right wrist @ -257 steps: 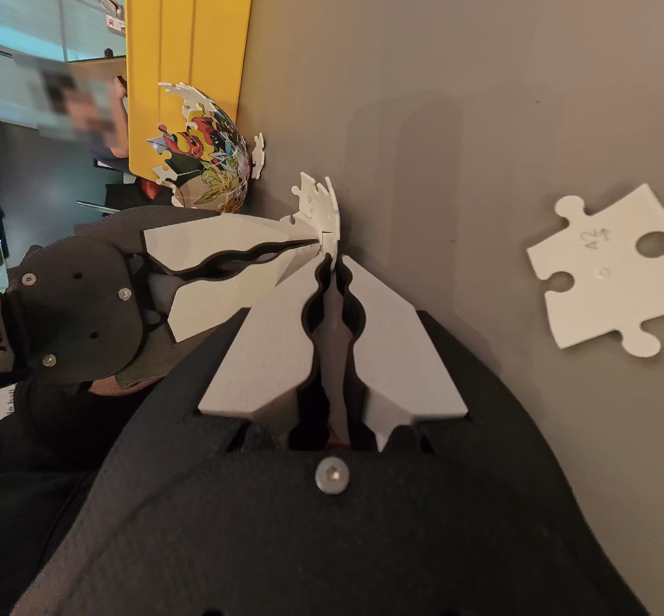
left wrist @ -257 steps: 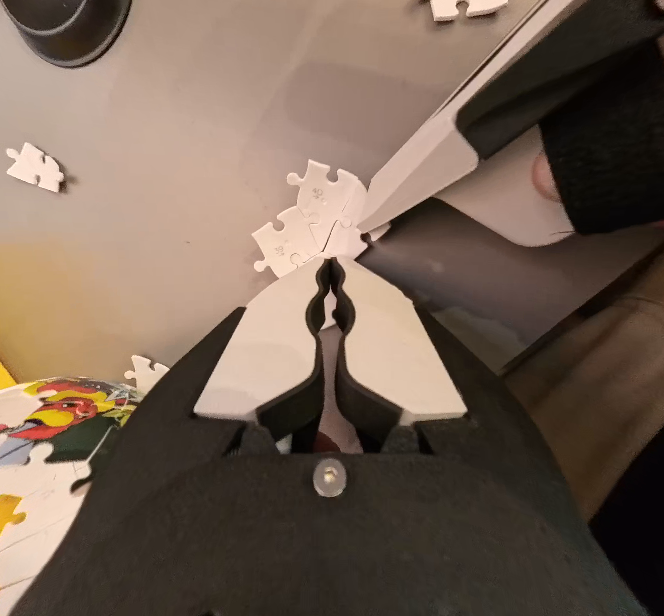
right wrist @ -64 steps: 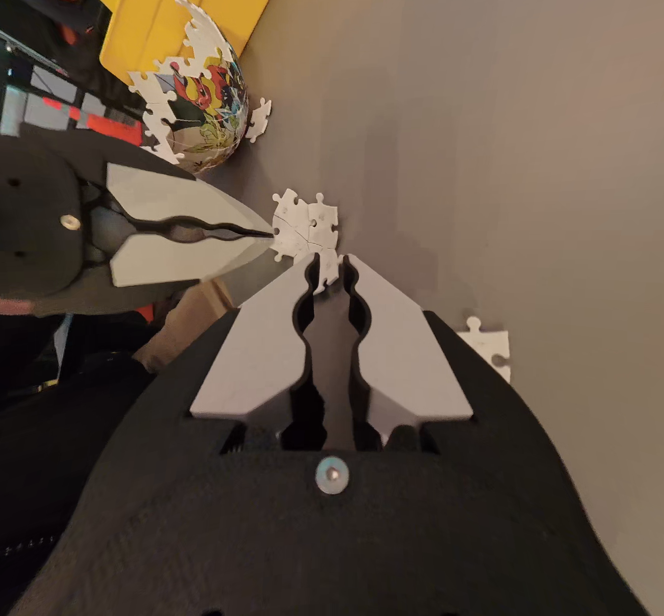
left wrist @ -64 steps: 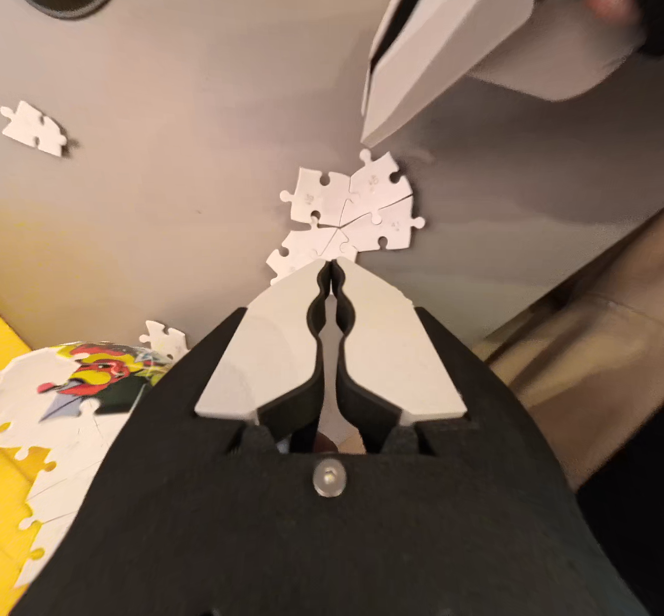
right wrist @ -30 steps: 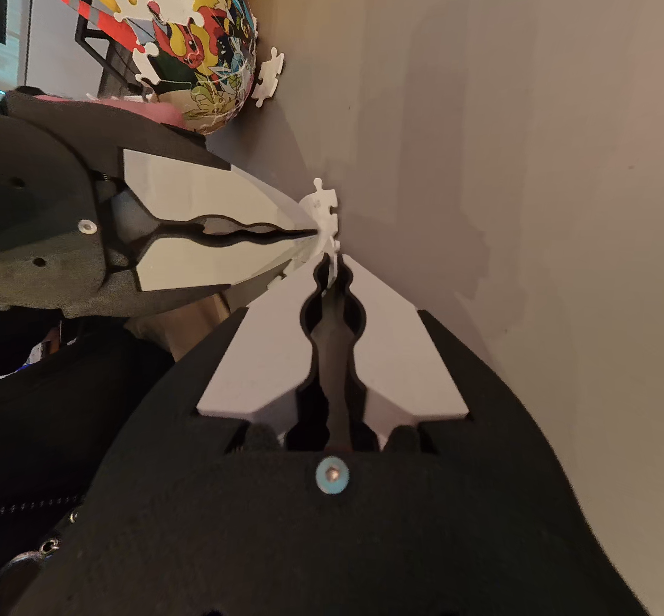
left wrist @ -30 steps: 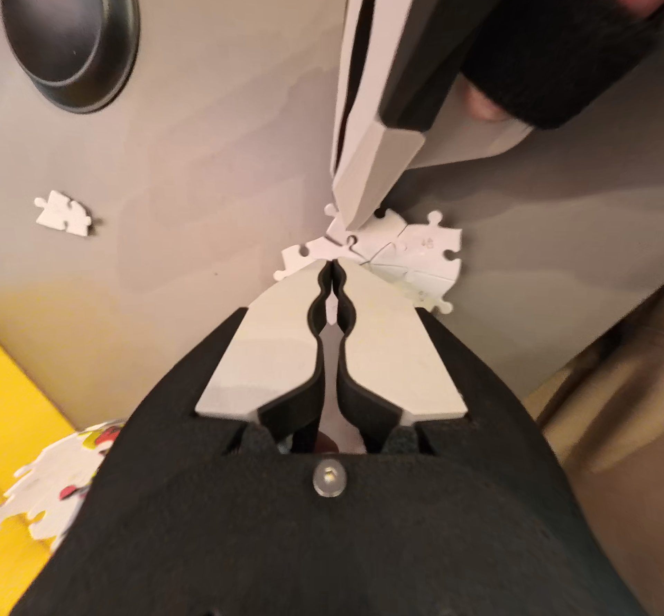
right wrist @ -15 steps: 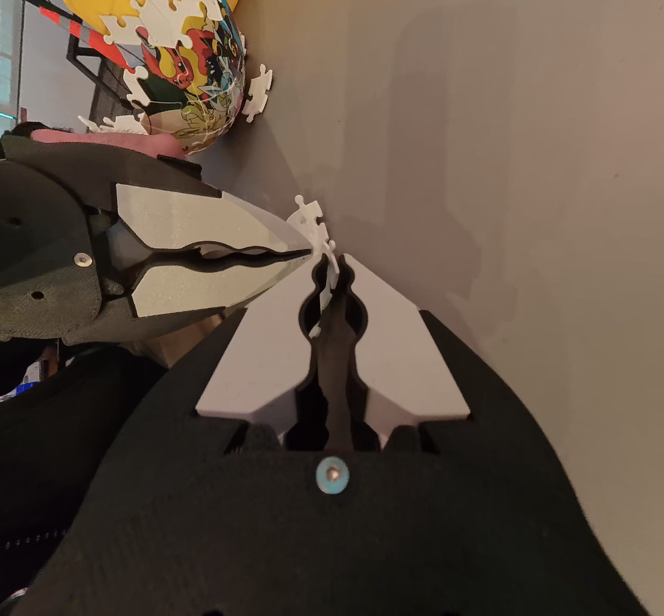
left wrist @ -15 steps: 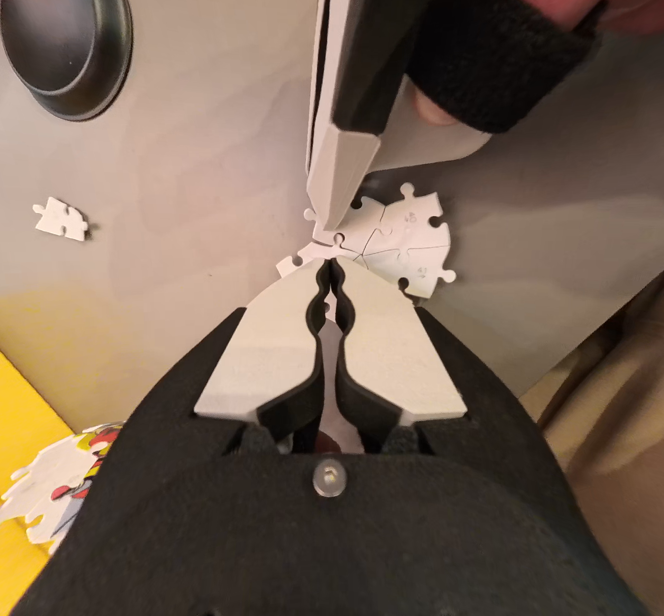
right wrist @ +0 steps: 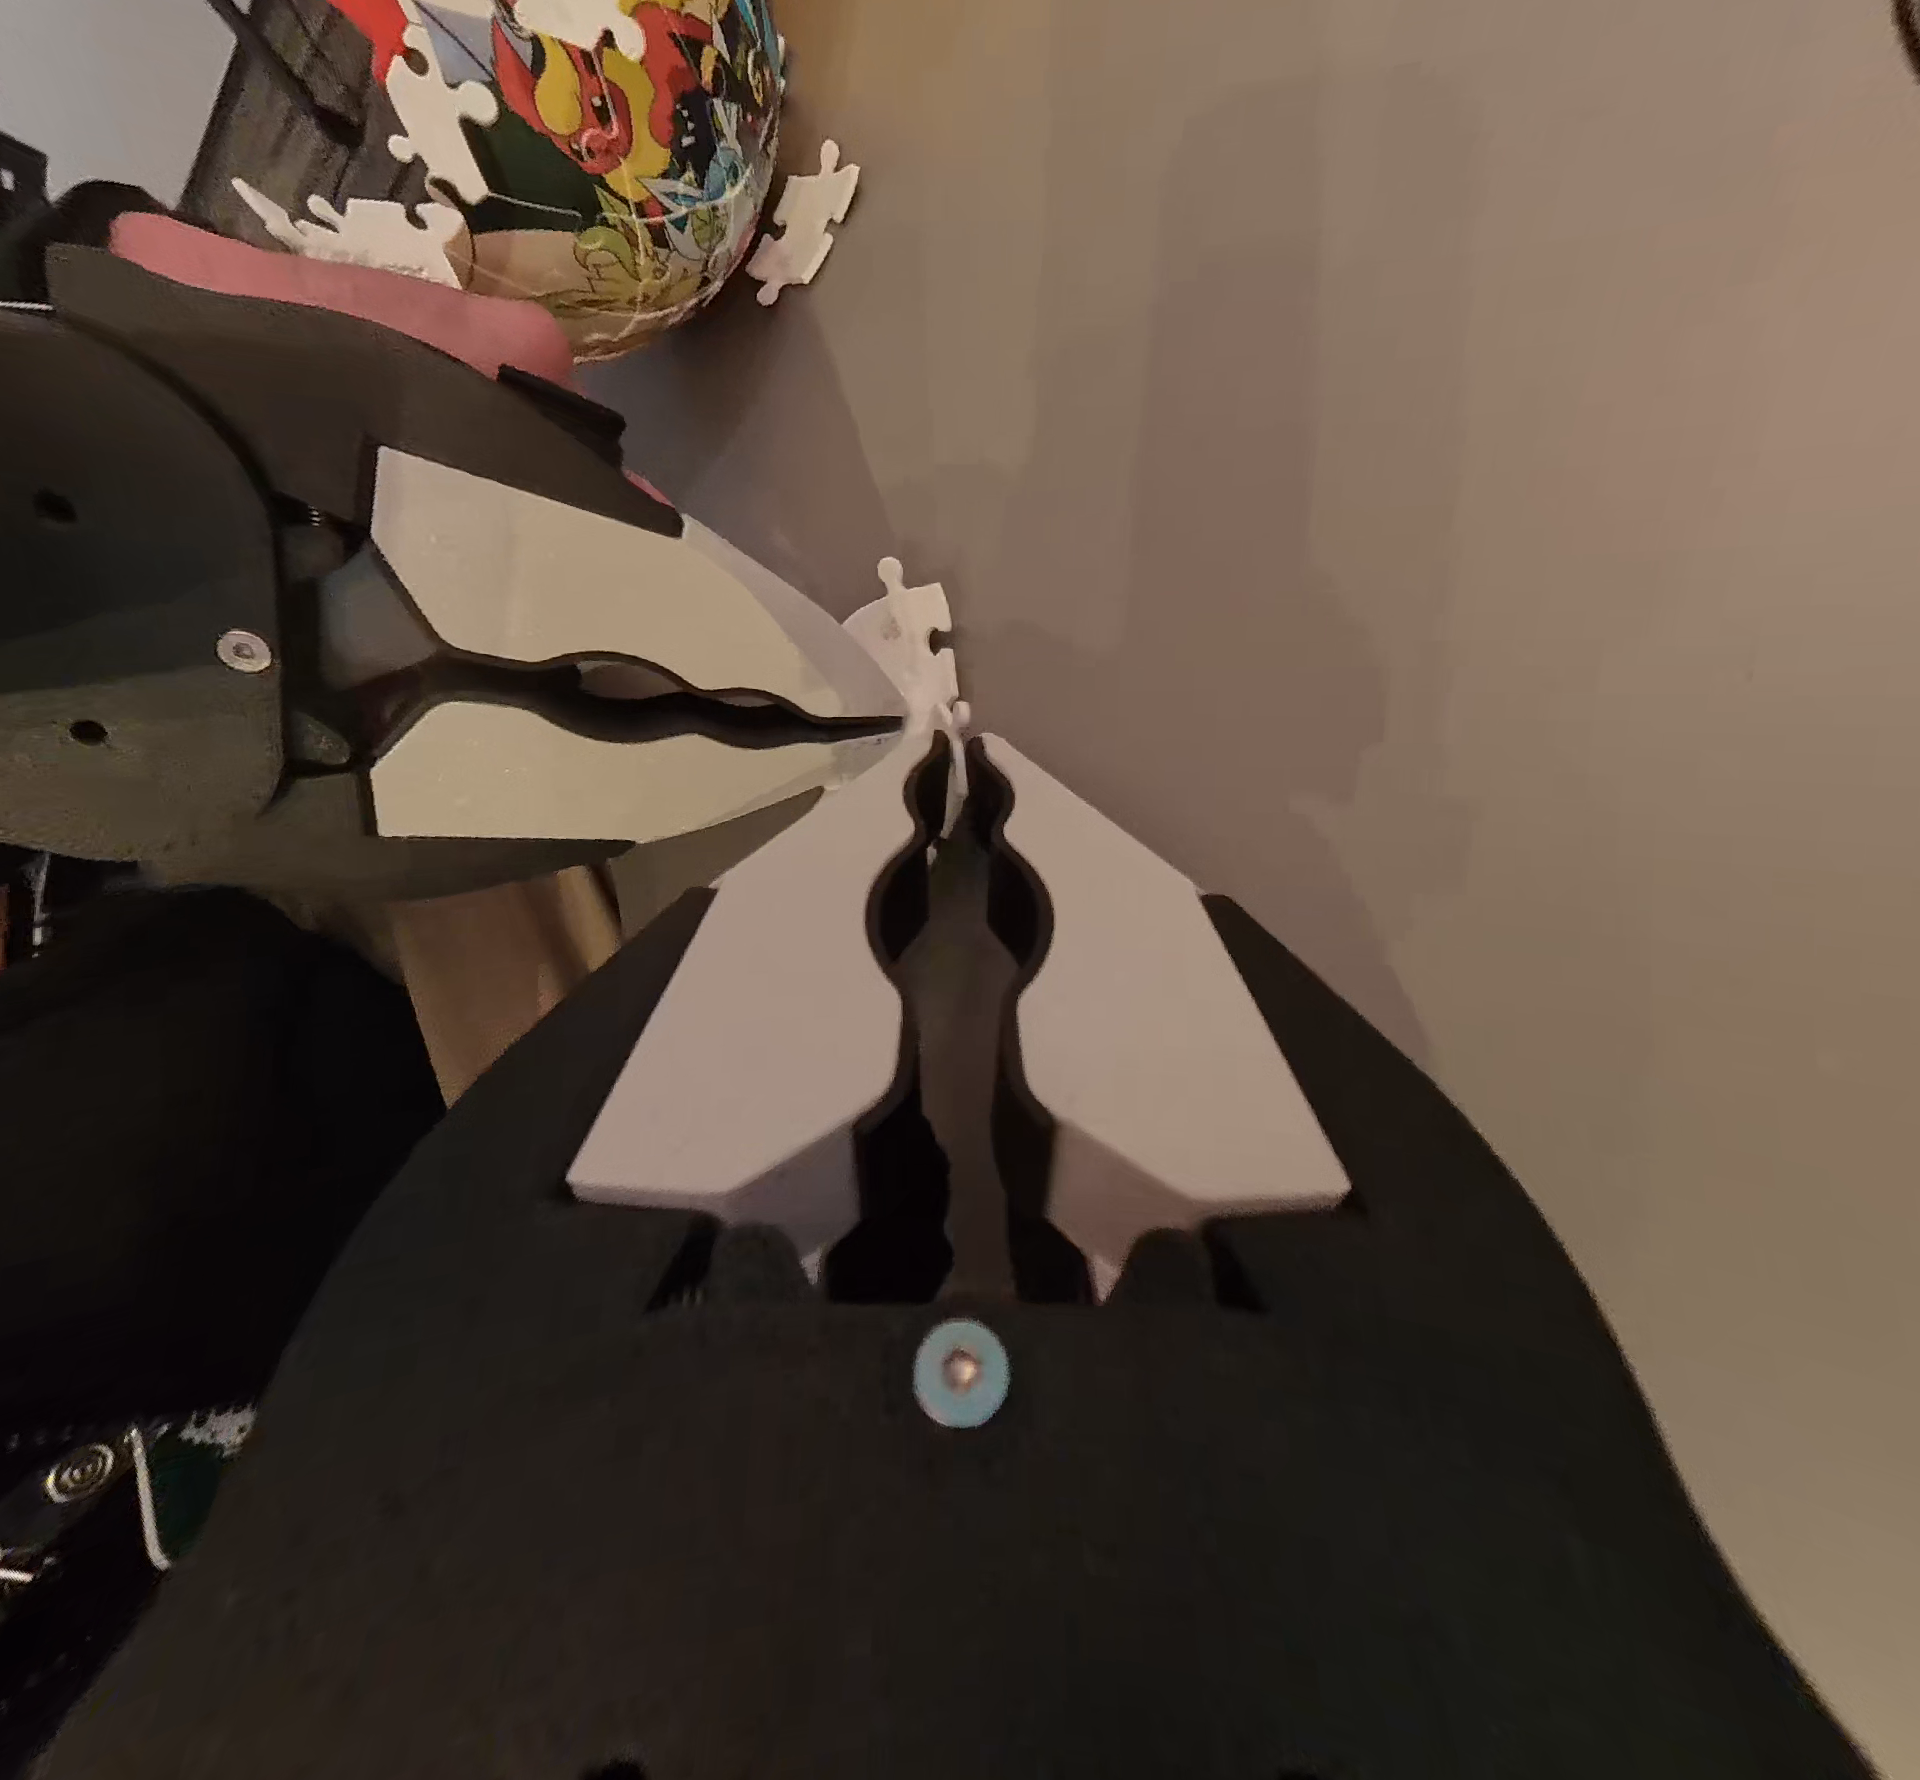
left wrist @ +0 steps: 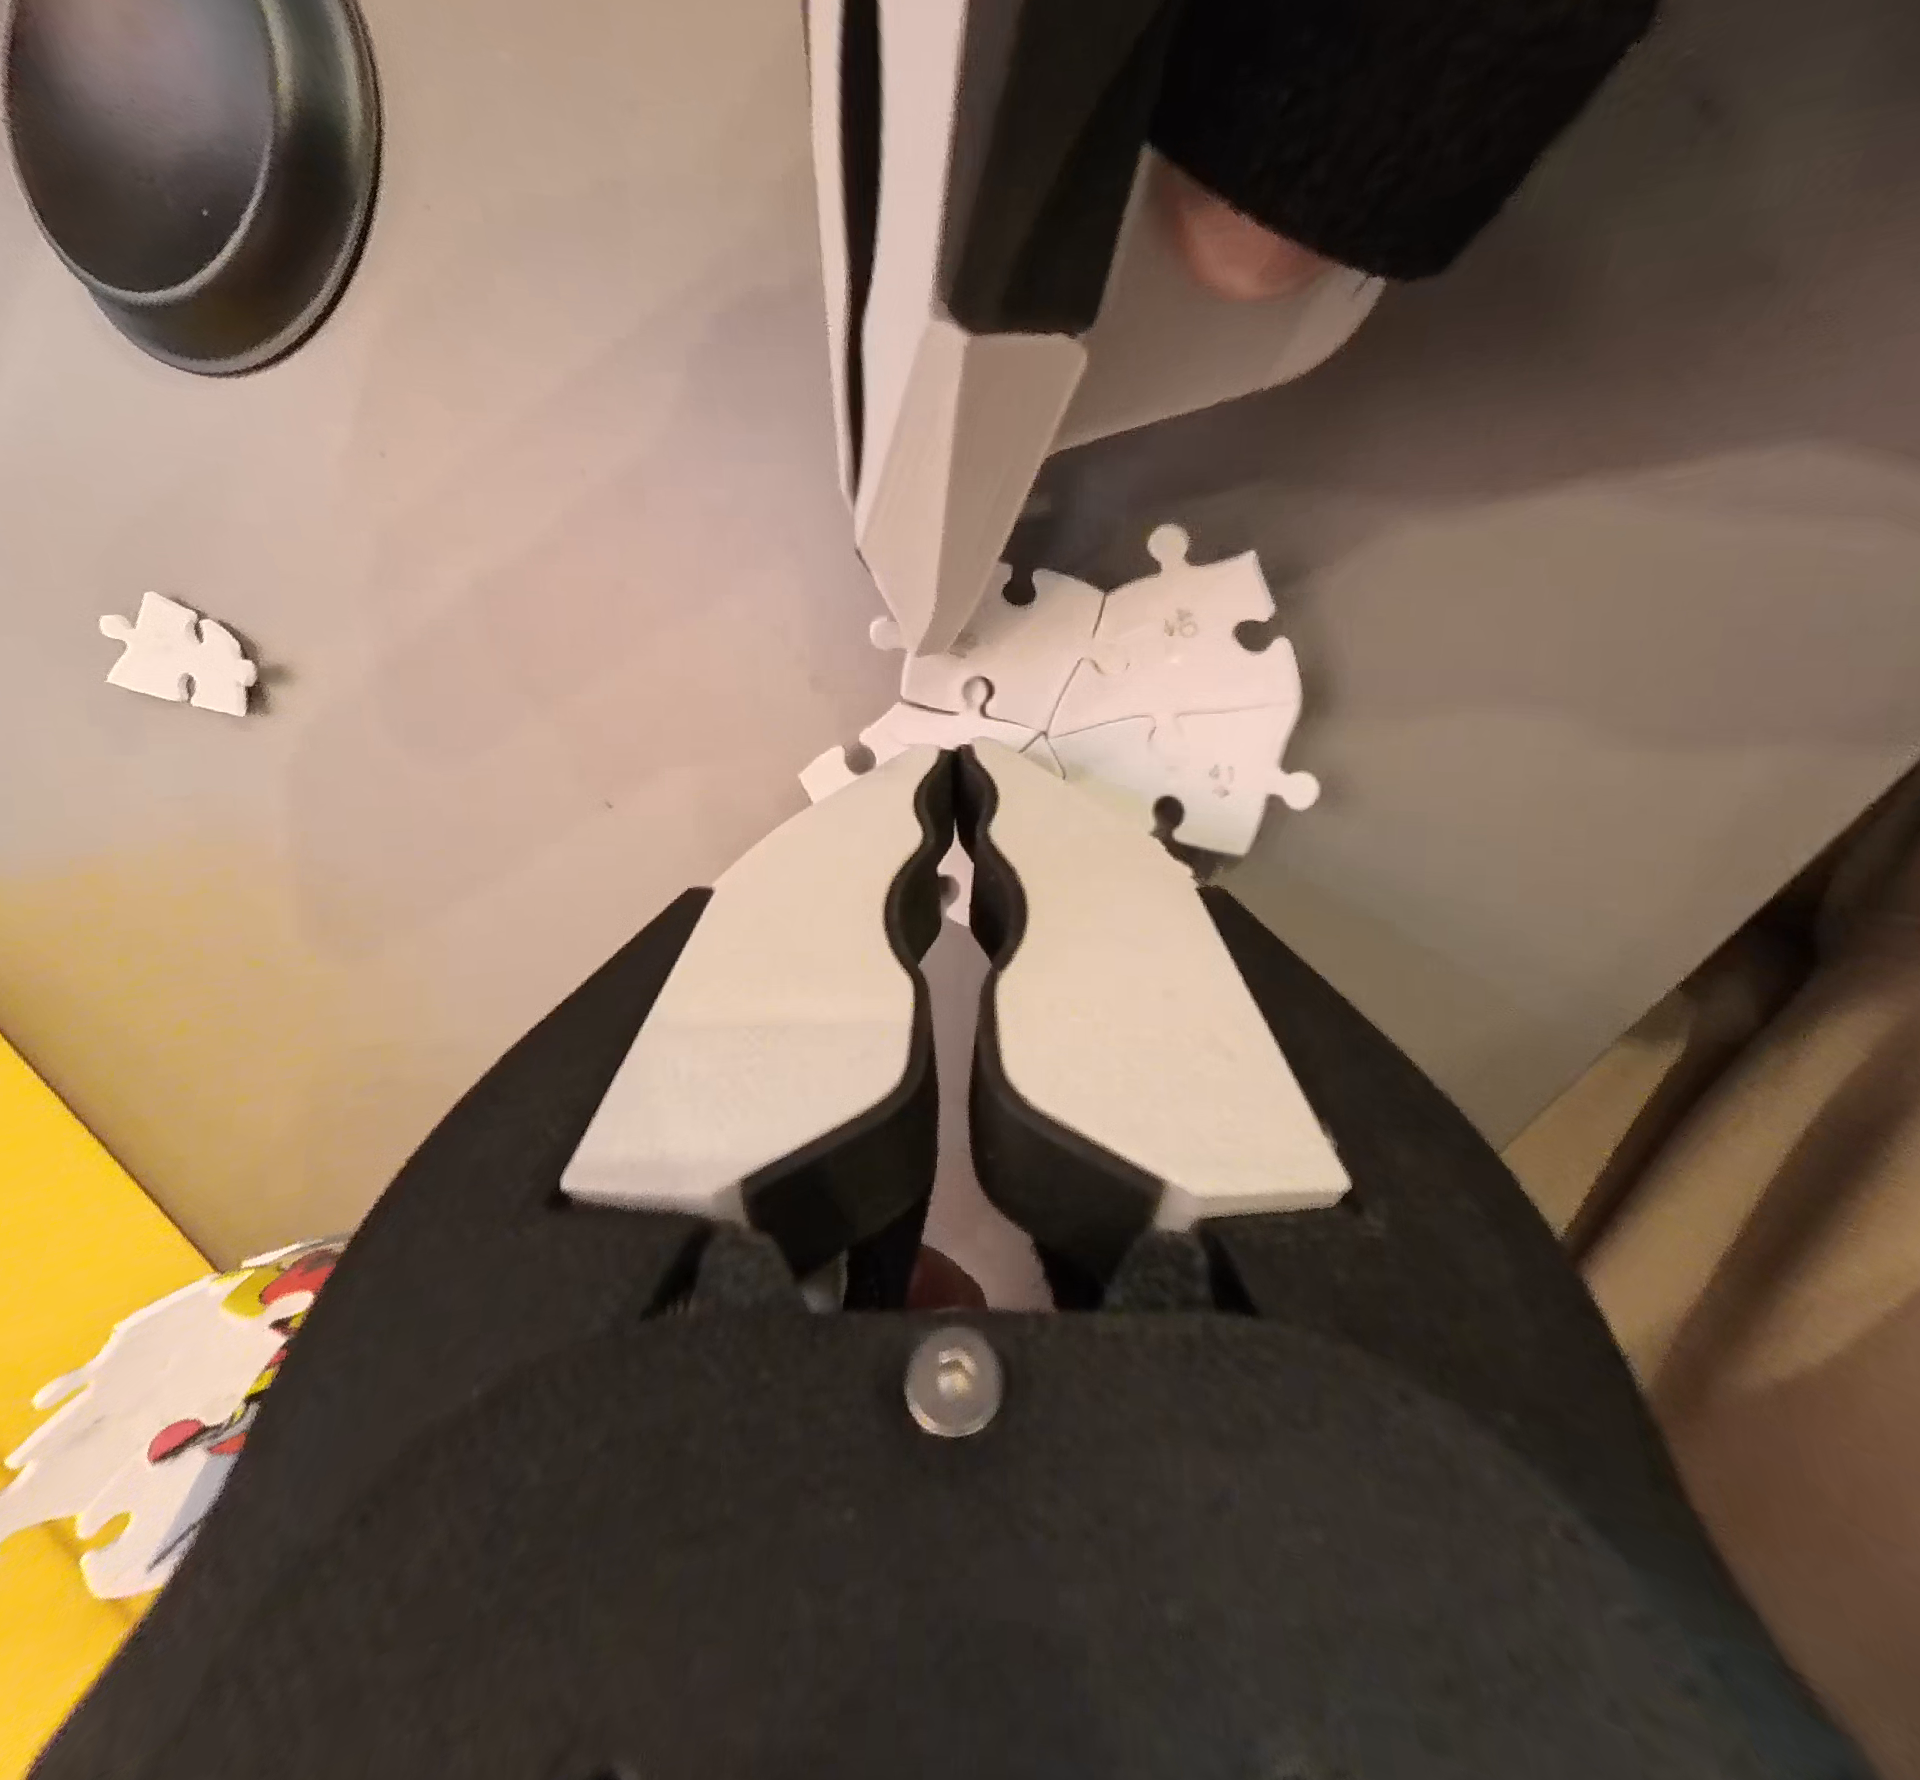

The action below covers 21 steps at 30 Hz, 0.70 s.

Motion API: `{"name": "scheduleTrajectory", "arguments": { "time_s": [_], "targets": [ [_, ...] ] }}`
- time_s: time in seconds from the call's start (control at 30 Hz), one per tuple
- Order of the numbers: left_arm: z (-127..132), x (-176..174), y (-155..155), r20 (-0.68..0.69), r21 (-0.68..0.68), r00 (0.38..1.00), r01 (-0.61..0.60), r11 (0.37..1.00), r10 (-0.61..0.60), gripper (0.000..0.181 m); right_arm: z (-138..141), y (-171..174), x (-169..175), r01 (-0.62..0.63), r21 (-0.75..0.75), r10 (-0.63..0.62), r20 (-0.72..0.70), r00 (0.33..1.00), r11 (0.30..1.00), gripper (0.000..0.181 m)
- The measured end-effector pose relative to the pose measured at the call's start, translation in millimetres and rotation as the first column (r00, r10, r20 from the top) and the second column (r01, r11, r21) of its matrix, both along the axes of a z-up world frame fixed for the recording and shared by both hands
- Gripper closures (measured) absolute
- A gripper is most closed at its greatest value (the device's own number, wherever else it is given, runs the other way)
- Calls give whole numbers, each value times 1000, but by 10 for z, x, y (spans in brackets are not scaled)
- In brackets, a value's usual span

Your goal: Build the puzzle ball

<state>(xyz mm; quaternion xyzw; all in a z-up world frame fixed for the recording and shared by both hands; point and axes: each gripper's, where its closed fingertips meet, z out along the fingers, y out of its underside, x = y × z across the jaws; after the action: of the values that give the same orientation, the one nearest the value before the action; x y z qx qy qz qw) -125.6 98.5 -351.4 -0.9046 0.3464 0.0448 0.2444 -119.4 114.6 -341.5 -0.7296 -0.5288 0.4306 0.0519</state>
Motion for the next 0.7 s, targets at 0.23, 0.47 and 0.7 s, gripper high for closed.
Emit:
{"name": "scheduleTrajectory", "arguments": {
  "time_s": [0.23, 0.47, 0.7],
  "targets": [
    [0, 7, 0, -2, 8, 1000, 16, 1000, -16, 181, -18, 32, -49, 5, 38, -6, 23, 1000, 999, 177],
    [2, 13, -1, 4, 9, 1000, 23, 1000, -23, 181, -44, 52, -81, 12, 50, -14, 30, 999, 999, 176],
    [3, 15, 1, -2, 11, 999, 42, 999, -42, 181, -41, 56, -91, -25, 122, 25, 1, 1000, 992, 175]
  ]
}}
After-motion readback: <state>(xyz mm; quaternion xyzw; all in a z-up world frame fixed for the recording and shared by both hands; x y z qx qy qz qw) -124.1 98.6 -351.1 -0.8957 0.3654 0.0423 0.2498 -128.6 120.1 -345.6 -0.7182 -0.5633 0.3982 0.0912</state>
